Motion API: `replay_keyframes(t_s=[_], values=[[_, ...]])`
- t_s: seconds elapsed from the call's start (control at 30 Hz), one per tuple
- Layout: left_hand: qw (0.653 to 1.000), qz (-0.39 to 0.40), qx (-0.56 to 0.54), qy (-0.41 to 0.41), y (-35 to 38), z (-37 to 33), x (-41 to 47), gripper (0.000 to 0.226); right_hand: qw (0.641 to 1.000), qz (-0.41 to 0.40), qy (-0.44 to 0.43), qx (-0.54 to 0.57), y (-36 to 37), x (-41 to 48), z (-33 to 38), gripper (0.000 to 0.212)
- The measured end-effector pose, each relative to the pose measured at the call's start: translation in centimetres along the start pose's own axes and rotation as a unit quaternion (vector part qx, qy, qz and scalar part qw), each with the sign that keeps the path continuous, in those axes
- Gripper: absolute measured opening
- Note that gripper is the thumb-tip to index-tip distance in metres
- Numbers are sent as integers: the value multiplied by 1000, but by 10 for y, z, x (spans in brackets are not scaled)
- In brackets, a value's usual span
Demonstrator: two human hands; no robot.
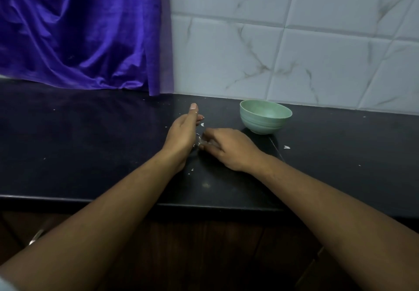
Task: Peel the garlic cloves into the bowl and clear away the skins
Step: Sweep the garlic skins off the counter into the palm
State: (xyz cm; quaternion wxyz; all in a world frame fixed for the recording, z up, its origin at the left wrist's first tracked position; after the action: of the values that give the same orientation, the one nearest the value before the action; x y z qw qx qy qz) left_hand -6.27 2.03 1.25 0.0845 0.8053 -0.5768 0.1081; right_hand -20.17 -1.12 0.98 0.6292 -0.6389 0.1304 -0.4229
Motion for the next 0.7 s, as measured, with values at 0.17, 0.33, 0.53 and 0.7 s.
replay_keyframes(t_s=[0.17, 0.33, 0.53, 0.7], values=[[1000, 18, 7, -2, 2, 1, -3, 48, 1000, -17, 16, -17, -4, -1, 2, 48], [1000, 24, -2, -2, 5, 0, -9, 52, 977, -71, 110, 169, -10, 0, -9, 54], [996, -23, -88, 13, 18, -19, -29, 48, 821, -193, 246, 477, -33, -10, -31, 43], [983, 9, -180, -19, 70, -40, -67, 49, 667, -220, 301, 645, -69, -53, -26, 32]])
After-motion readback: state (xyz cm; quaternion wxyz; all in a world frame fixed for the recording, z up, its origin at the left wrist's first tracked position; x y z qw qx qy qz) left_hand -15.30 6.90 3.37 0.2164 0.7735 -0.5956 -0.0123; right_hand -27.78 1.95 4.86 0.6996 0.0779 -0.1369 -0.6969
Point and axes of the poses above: each hand's wrist, its own x-axis towards the middle knuckle, its own y-axis out of the palm, z = x × y, the point moved 3 cm from there along x, towards the middle knuckle, and after that the axes turned 6 degrees about y, right-handed, at the moved point
